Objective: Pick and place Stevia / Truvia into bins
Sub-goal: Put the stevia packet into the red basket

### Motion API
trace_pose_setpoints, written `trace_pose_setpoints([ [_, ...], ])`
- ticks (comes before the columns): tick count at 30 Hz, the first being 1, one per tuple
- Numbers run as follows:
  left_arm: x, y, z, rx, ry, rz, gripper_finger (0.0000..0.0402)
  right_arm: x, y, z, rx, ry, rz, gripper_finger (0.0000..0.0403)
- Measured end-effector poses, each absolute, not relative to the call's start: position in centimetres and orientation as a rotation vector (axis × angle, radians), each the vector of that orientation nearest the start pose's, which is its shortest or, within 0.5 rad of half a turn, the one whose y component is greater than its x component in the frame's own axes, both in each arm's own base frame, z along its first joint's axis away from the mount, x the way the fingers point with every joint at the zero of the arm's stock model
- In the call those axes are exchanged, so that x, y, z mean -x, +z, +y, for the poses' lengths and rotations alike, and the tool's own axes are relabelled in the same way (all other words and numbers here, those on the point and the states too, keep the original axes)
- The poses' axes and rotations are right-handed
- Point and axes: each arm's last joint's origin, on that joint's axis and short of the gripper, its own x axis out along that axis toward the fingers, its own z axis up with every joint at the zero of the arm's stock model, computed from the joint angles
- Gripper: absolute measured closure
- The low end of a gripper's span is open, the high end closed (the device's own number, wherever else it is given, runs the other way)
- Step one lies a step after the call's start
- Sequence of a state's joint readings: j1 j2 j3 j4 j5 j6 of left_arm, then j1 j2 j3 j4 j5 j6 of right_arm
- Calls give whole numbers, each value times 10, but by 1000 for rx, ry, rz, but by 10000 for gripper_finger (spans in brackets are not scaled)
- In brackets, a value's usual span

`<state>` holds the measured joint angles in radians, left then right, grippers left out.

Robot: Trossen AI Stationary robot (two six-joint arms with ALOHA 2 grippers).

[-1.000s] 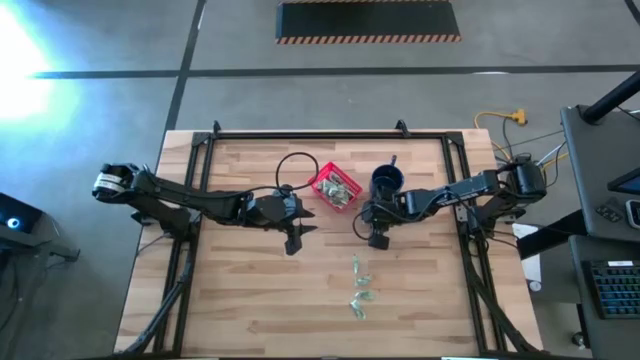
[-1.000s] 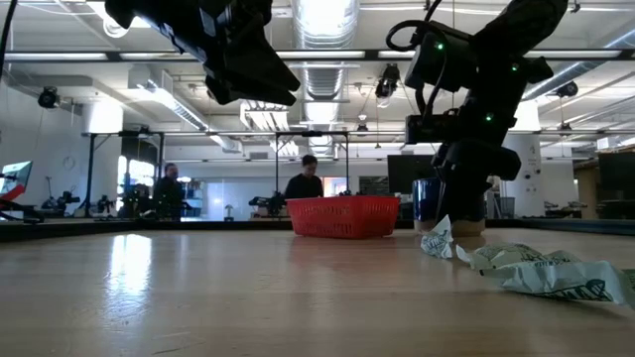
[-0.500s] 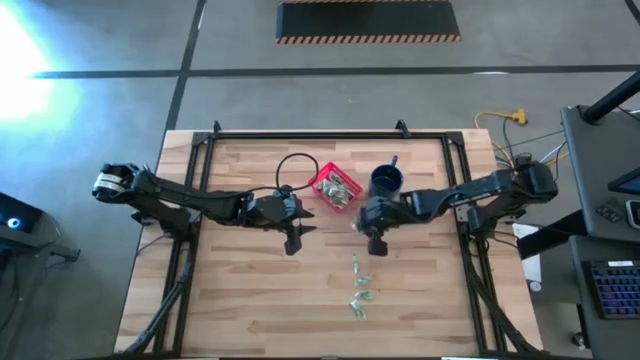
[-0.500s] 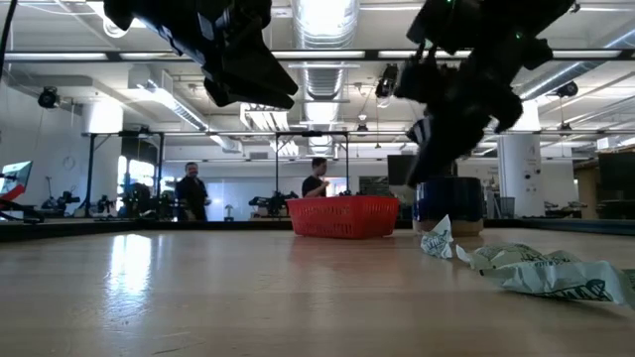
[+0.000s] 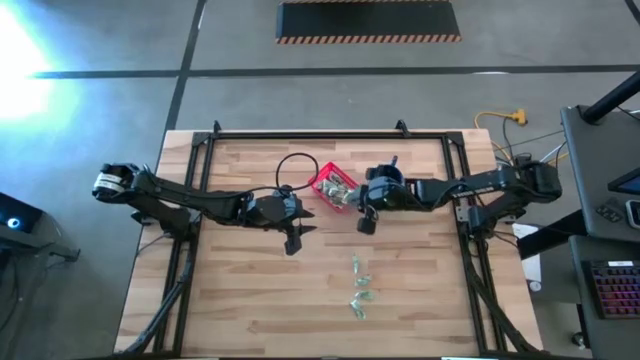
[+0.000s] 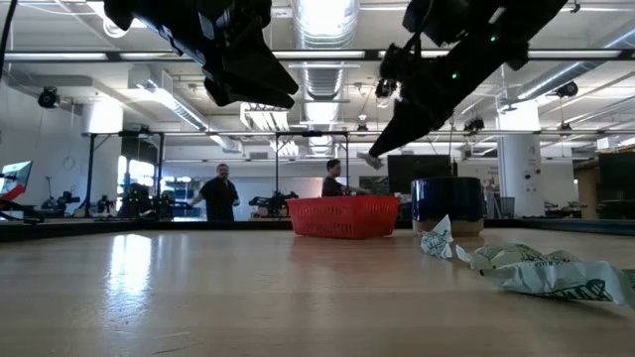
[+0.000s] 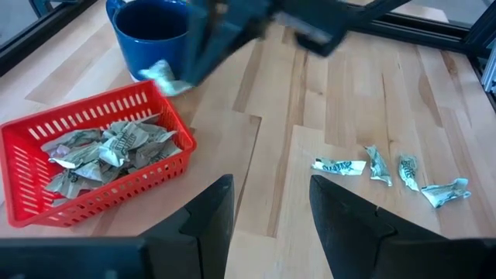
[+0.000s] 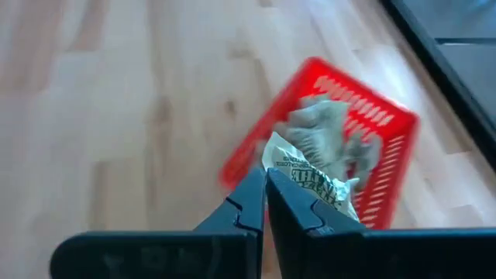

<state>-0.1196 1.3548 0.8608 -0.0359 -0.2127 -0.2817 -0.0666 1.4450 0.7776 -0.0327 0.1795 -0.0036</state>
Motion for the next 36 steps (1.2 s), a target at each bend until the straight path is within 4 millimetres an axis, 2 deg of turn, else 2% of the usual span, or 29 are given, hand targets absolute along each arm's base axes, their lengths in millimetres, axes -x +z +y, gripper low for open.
trace_pose_setpoints([
  [4,-289,250,-29,189,164,503,248,-298,191,-38,21,-287,667,395],
  [8,-289,250,-29,189,164,502,248,-301,177,-48,-50,-328,702,394],
  [11,-289,250,-29,205,168,501,248,-301,176,-52,-83,-308,702,386],
  [20,-289,250,-28,214,171,501,248,-299,183,-53,-116,-306,675,313],
  [24,-289,250,-28,214,170,501,248,-295,195,-48,-165,-159,648,293],
  [29,-289,250,-29,215,169,495,248,-286,206,-34,-293,123,671,287],
  [32,-290,250,-29,215,169,491,248,-281,206,-18,-353,277,724,291],
  [36,-290,251,-29,216,169,489,248,-280,203,8,-333,400,771,297],
])
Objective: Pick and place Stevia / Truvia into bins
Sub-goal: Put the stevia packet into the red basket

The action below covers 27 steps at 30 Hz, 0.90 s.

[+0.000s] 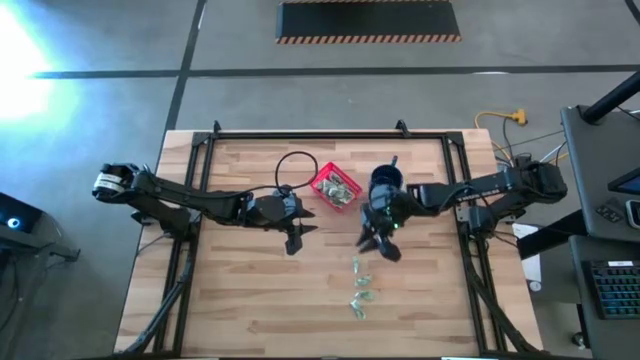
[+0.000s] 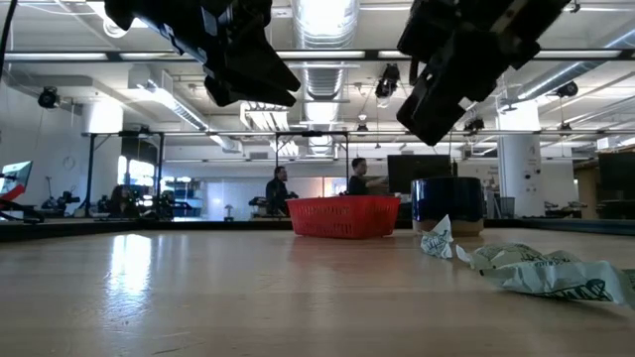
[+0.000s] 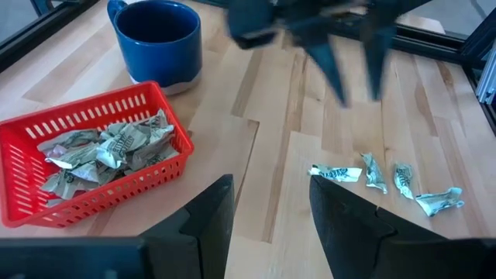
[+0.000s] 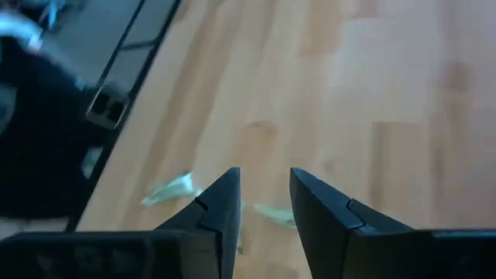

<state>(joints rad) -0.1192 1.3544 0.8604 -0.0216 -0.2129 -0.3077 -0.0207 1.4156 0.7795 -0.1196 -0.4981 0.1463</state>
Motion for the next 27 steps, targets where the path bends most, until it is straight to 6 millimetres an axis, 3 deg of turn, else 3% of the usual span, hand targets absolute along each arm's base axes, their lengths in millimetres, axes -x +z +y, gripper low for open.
trace_pose_setpoints([
  [3,-290,251,-29,216,168,486,248,-279,200,25,-237,475,780,300],
  [6,-290,252,-29,219,166,474,248,-279,199,37,-91,387,772,302],
  [8,-291,252,-29,221,166,469,248,-279,198,40,8,321,765,302],
  [12,-291,252,-29,221,166,469,248,-283,198,42,114,351,714,289],
  [16,-291,252,-30,266,129,474,248,-283,190,40,61,326,774,272],
  [21,-297,251,-42,287,-86,482,248,-272,180,37,-49,266,951,259],
  [27,-322,236,-66,118,-199,543,248,-244,166,37,-175,194,1288,257],
])
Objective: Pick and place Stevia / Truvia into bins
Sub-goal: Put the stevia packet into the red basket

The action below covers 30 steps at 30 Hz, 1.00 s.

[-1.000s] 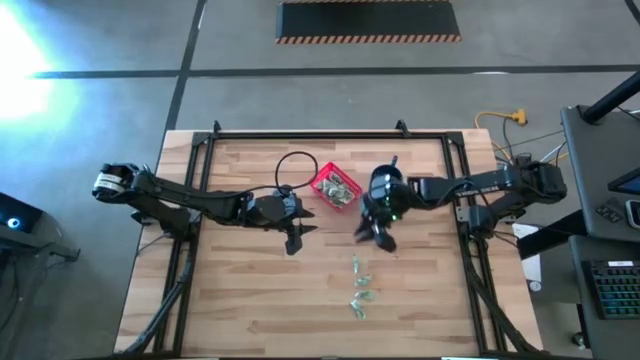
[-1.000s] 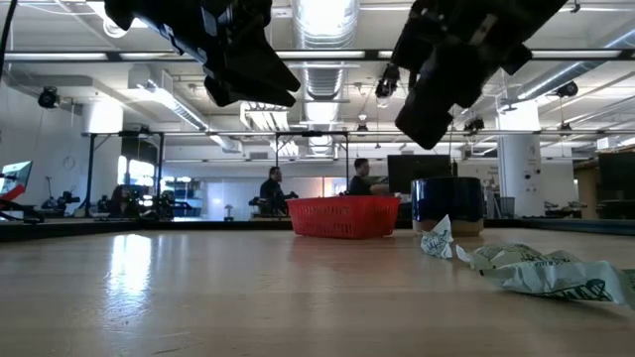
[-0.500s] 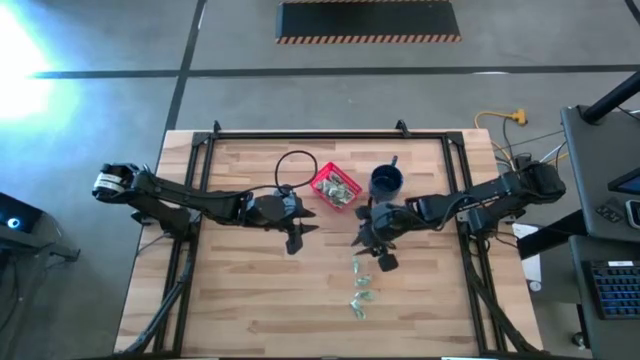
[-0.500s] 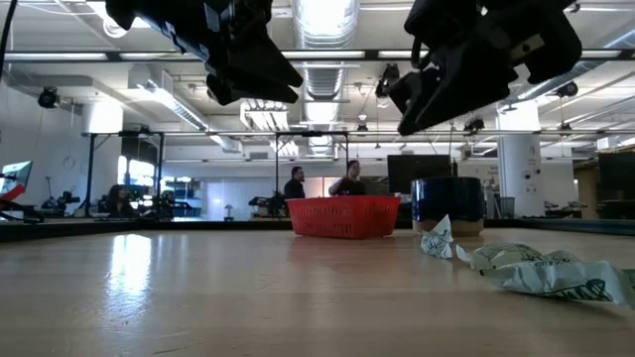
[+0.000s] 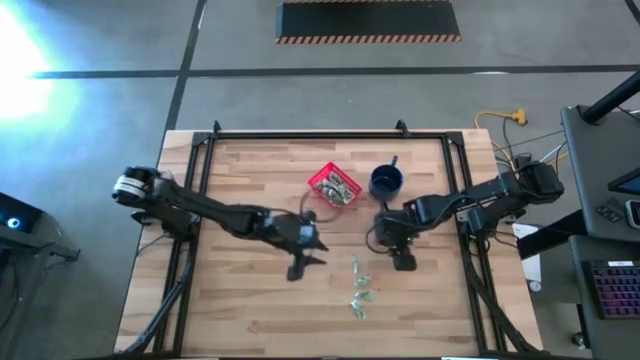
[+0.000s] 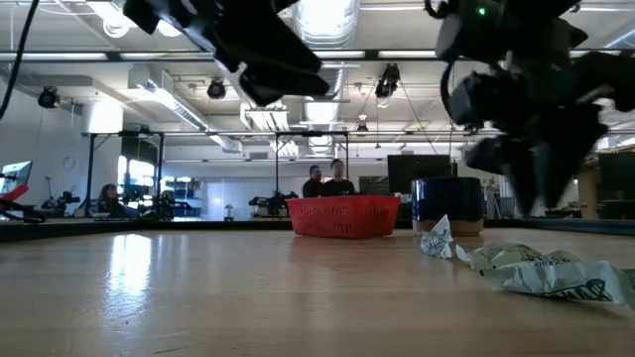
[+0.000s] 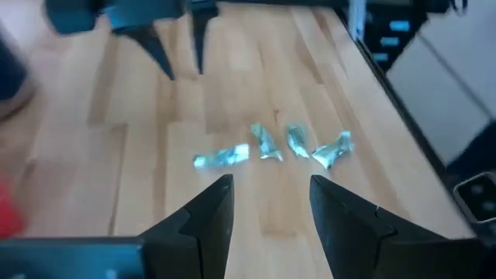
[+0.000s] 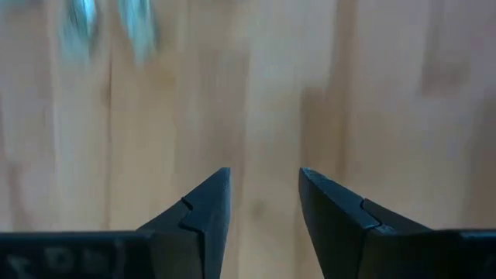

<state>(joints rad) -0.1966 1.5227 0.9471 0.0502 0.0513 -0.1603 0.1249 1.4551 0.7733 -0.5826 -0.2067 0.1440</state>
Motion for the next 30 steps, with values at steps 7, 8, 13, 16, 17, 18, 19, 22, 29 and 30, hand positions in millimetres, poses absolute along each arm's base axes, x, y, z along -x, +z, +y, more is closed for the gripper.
trace_pose_setpoints([
  [7,-382,229,-74,-88,-243,554,248,-213,147,45,-327,140,1526,263],
  [8,-390,227,-74,-119,-248,575,248,-209,144,47,-347,128,1544,265],
  [13,-420,205,-74,-249,-288,747,248,-193,132,56,-410,78,1607,273],
  [16,-429,195,-72,-284,-302,814,248,-185,132,64,-407,69,1600,276],
  [17,-432,193,-72,-285,-300,818,248,-183,133,66,-408,76,1589,277],
  [18,-435,192,-71,-286,-293,816,248,-180,134,67,-415,83,1577,278],
  [19,-437,190,-70,-292,-277,817,248,-177,135,69,-435,92,1568,279],
  [22,-443,184,-66,-325,-267,817,248,-171,141,70,-468,90,1482,280],
  [29,-448,172,-66,-447,-319,796,248,-146,143,62,-588,16,1399,278],
  [30,-450,170,-65,-456,-321,781,248,-142,142,60,-605,3,1396,278],
])
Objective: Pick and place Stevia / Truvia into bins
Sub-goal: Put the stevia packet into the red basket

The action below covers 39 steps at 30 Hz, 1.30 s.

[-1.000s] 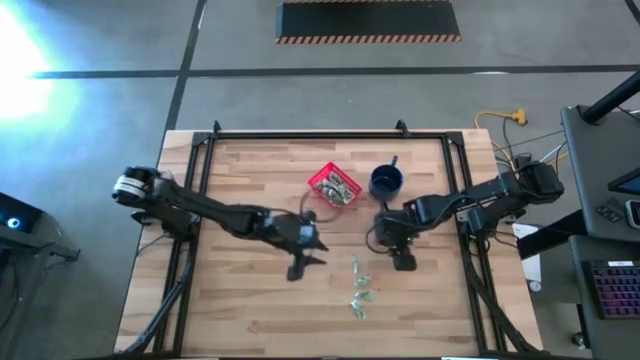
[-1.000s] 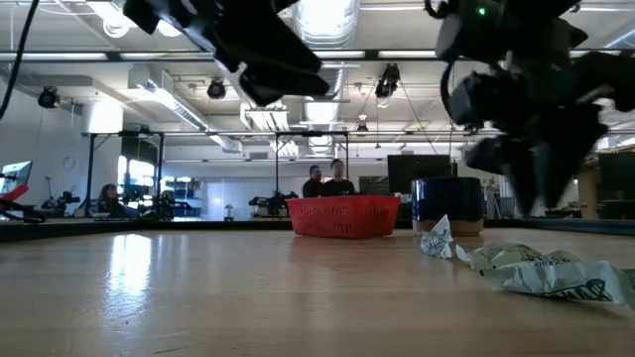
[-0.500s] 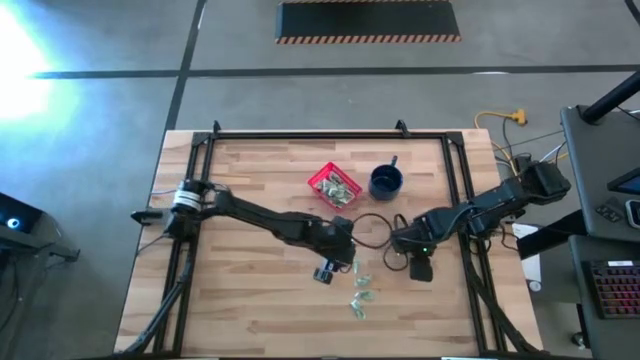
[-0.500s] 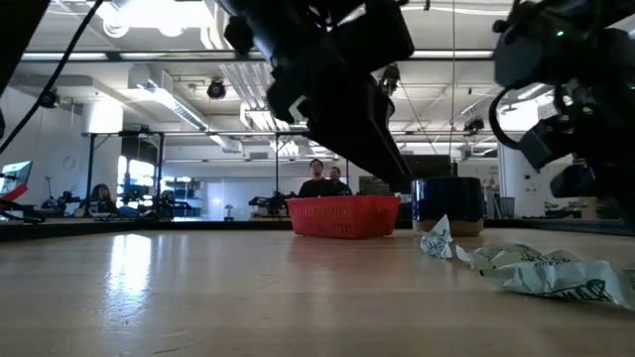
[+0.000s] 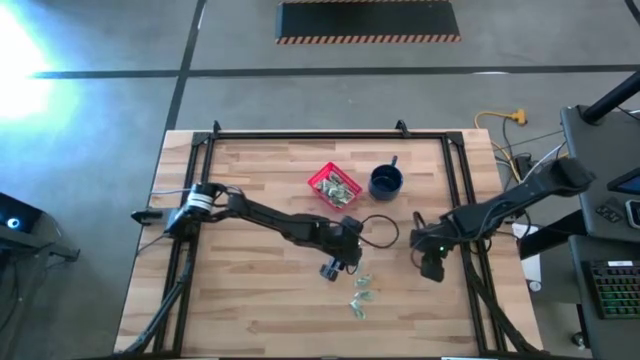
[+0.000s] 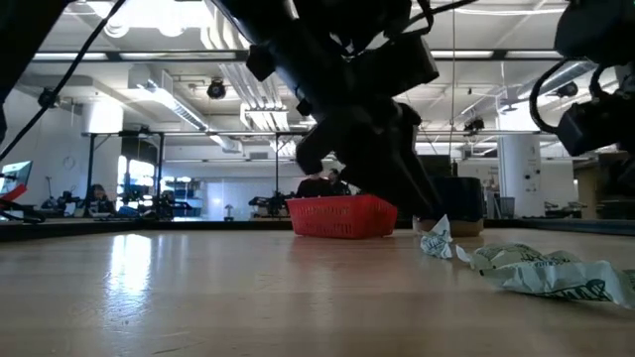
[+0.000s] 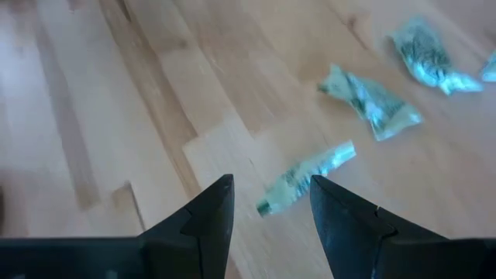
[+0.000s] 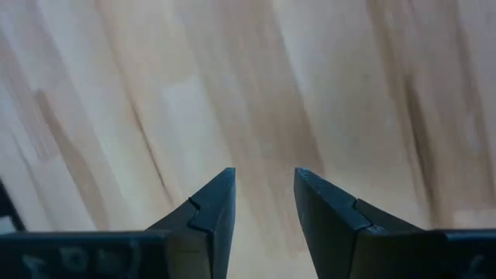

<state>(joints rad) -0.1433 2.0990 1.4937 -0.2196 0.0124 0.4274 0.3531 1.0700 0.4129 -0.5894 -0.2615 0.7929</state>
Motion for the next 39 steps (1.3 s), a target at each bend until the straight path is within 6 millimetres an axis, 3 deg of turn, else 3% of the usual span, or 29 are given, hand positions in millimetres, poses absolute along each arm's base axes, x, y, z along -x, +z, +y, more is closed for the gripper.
trace_pose_setpoints([
  [10,-457,157,-65,-468,-359,730,248,-124,142,52,-701,-68,1301,280],
  [21,-457,146,-65,-454,-377,761,253,-123,143,52,-703,-71,1279,283],
  [27,-456,145,-65,-427,-367,771,294,-124,143,51,-690,-85,1268,290],
  [36,-452,141,-64,-328,-335,815,388,-124,143,50,-678,-104,1255,298],
  [39,-452,141,-64,-288,-318,824,396,-124,143,50,-678,-104,1255,298],
])
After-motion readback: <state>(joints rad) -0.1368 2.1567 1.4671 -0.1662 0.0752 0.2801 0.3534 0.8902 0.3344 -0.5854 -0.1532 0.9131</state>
